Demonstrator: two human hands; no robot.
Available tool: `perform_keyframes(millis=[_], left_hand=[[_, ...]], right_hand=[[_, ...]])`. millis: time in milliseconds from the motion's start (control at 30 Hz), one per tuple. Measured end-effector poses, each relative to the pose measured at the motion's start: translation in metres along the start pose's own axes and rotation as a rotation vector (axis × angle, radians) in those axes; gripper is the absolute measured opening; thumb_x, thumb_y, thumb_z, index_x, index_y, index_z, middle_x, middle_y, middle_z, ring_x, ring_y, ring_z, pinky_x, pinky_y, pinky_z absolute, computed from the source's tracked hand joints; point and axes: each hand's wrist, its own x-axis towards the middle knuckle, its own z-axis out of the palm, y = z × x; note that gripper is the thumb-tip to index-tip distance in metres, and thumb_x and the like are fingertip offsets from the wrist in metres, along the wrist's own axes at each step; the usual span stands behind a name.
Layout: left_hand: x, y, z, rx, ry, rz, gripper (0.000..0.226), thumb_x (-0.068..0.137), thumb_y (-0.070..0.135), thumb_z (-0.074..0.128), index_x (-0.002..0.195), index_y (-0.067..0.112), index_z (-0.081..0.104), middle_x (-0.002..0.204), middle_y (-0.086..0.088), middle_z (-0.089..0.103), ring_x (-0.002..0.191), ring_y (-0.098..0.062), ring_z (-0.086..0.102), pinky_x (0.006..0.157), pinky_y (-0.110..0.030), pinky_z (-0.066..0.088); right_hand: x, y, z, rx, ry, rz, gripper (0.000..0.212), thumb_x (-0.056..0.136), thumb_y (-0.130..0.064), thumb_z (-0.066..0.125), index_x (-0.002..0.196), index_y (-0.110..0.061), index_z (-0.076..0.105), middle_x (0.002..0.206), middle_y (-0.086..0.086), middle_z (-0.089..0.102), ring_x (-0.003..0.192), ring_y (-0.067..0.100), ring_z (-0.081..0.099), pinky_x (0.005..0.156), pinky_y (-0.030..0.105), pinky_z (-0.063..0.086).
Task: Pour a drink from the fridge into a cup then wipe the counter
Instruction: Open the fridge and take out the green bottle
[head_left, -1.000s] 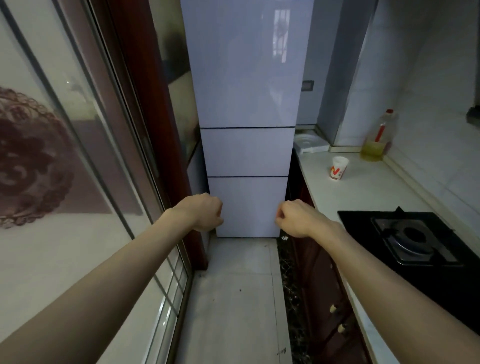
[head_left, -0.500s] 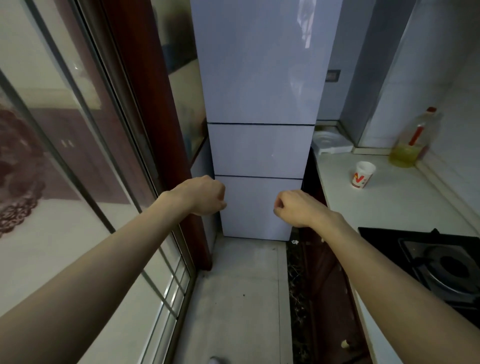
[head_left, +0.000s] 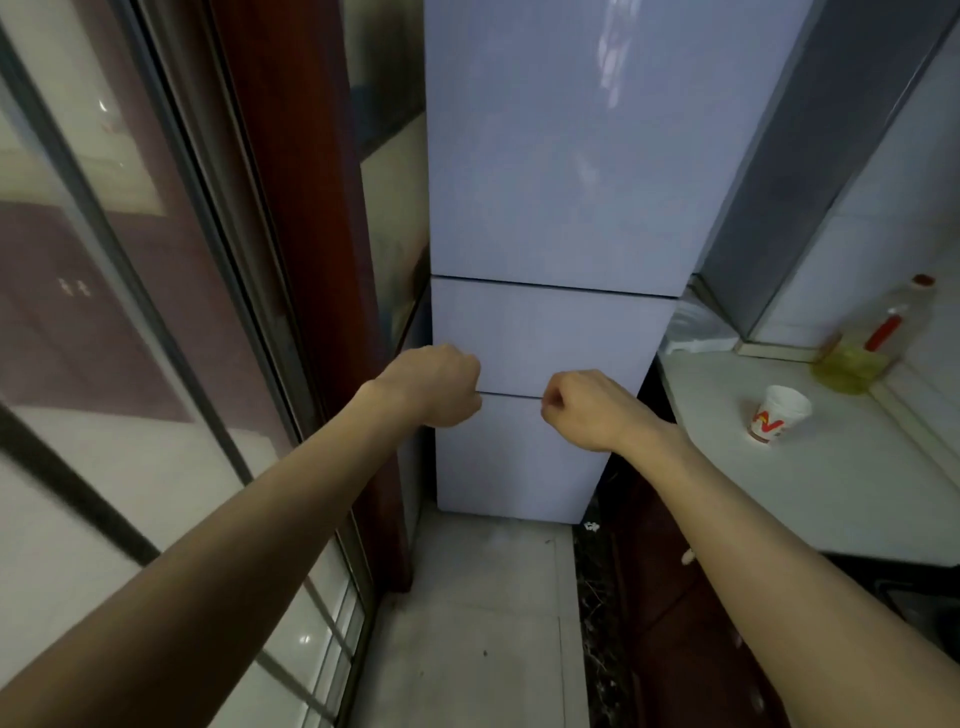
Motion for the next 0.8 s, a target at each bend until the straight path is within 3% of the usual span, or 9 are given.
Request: perform_keyframes(millis=[267, 400, 567, 633, 733, 800], left_hand=[[0.064, -0.045, 0.004, 0.006, -0.024, 0.018, 0.029, 0.099, 0.035, 0.042, 0.108, 0.011, 0.056, 0.103, -0.008, 0.059, 0.090, -0.027, 0.060, 0.072, -0.036, 0.047], [0.094, -0.066, 0.006, -0.012, 0.007, -0.036, 0.023, 0.098, 0.032, 0.042, 0.093, 0.013, 0.053, 0.088, -0.006, 0.059, 0.078, -0.024, 0.060, 0.070, -0.037, 0.049], [0.139, -0.090, 0.000, -0.029, -0.004, -0.124, 0.023, 0.098, 0.030, 0.043, 0.092, 0.012, 0.056, 0.084, -0.006, 0.060, 0.075, -0.021, 0.061, 0.068, -0.035, 0.048], [0.156, -0.097, -0.004, -0.043, -0.008, -0.156, 0.024, 0.098, 0.029, 0.043, 0.084, 0.014, 0.054, 0.078, -0.004, 0.057, 0.069, -0.019, 0.057, 0.065, -0.033, 0.045], [0.186, -0.103, -0.009, -0.057, -0.049, -0.192, 0.025, 0.099, 0.028, 0.044, 0.082, 0.014, 0.054, 0.070, 0.001, 0.050, 0.066, -0.017, 0.055, 0.067, -0.033, 0.050], [0.205, -0.107, -0.010, -0.050, -0.061, -0.241, 0.023, 0.099, 0.029, 0.045, 0.091, 0.012, 0.058, 0.071, 0.003, 0.050, 0.068, -0.016, 0.056, 0.067, -0.031, 0.051]], right_hand=[[0.078, -0.009, 0.002, 0.015, -0.051, 0.009, 0.033, 0.094, -0.020, 0.047, 0.106, 0.006, 0.064, 0.102, 0.019, 0.066, 0.090, 0.032, 0.064, 0.081, 0.046, 0.054], [0.120, 0.000, -0.001, 0.015, -0.070, -0.016, 0.033, 0.094, -0.020, 0.048, 0.106, 0.005, 0.065, 0.105, 0.019, 0.067, 0.092, 0.032, 0.064, 0.082, 0.046, 0.054], [0.182, 0.017, -0.014, 0.008, -0.070, -0.072, 0.033, 0.093, -0.018, 0.047, 0.105, 0.008, 0.064, 0.104, 0.020, 0.068, 0.092, 0.034, 0.064, 0.081, 0.047, 0.055], [0.208, 0.024, -0.022, 0.001, -0.079, -0.090, 0.033, 0.094, -0.019, 0.047, 0.107, 0.007, 0.064, 0.104, 0.019, 0.067, 0.092, 0.033, 0.064, 0.081, 0.046, 0.054], [0.248, 0.040, -0.030, -0.016, -0.078, -0.132, 0.031, 0.093, -0.018, 0.046, 0.097, 0.007, 0.063, 0.096, 0.016, 0.067, 0.084, 0.031, 0.063, 0.071, 0.041, 0.052], [0.273, 0.052, -0.033, -0.049, -0.081, -0.164, 0.025, 0.092, -0.017, 0.046, 0.076, 0.000, 0.055, 0.078, 0.011, 0.061, 0.069, 0.025, 0.057, 0.054, 0.033, 0.040]])
